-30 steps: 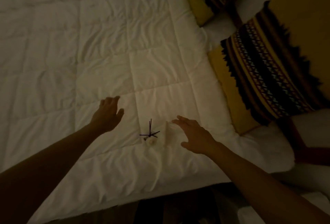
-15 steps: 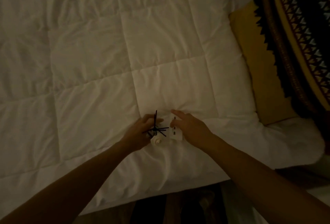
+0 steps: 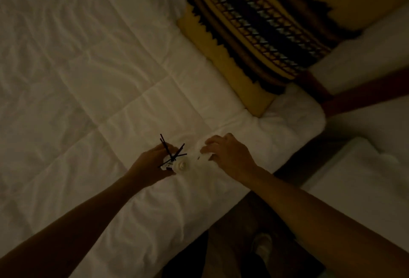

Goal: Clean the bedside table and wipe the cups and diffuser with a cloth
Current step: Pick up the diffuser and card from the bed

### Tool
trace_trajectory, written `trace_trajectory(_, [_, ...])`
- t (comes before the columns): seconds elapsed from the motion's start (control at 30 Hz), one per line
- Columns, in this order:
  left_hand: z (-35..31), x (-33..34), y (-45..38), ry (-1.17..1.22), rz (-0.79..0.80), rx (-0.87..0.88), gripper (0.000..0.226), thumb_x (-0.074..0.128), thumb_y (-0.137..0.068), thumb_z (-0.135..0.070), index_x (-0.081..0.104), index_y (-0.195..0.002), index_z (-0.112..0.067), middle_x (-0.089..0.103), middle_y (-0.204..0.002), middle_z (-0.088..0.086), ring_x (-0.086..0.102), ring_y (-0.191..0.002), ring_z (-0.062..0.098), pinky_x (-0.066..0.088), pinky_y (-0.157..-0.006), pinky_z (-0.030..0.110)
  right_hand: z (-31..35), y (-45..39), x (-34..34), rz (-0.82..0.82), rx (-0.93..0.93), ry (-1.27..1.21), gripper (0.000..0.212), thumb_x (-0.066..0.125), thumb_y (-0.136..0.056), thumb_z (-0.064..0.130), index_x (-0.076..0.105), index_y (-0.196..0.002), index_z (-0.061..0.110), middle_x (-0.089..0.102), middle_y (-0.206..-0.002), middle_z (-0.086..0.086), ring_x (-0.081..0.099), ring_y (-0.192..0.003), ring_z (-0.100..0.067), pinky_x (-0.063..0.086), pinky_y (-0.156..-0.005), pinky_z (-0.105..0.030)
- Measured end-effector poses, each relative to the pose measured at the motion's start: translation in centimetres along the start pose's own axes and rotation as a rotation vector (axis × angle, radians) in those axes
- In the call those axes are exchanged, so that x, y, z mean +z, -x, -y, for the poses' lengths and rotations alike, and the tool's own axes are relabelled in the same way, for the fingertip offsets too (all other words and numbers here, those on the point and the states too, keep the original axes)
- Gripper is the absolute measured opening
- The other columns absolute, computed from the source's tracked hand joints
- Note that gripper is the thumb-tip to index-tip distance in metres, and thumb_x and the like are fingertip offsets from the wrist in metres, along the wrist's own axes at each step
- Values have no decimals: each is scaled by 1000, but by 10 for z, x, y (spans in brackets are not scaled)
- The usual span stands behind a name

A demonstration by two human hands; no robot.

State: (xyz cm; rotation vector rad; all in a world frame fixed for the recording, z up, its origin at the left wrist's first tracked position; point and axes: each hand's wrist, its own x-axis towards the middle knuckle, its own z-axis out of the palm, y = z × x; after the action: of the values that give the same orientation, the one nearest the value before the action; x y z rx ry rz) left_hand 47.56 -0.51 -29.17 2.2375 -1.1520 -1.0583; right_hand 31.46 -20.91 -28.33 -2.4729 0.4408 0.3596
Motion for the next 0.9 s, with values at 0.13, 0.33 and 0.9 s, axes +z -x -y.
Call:
trace_trajectory(0.13, [-66, 11, -30, -22, 70, 98, 62, 90, -71, -20, 64, -126, -10, 63, -125, 3, 66, -109, 24, 55, -91, 44, -48, 62, -32, -122, 157, -34, 28, 67, -93, 26, 71, -120, 34, 61, -129, 9, 49, -108, -22, 51, -76, -33])
trace_trajectory(0.33, [-187, 76, -73, -164, 184, 293, 63, 88, -71, -34, 62, -127, -23, 63, -120, -9, 66, -98, 14, 56, -81, 31, -129, 189, -51, -339, 436, -137, 26, 62, -97, 32, 71, -121, 29, 65, -123, 6, 53, -101, -23, 51, -80, -36])
trace_trajectory(0.9, [-472, 447, -99, -176, 418, 653, 57, 85, -70, -29, 64, -122, -26, 67, -120, -9, 65, -107, 11, 54, -90, 27, -365, 560, 32, -472, 998, -135, 29, 51, -103, 28, 60, -130, 33, 58, -133, 11, 53, -101, -24, 49, -85, -32])
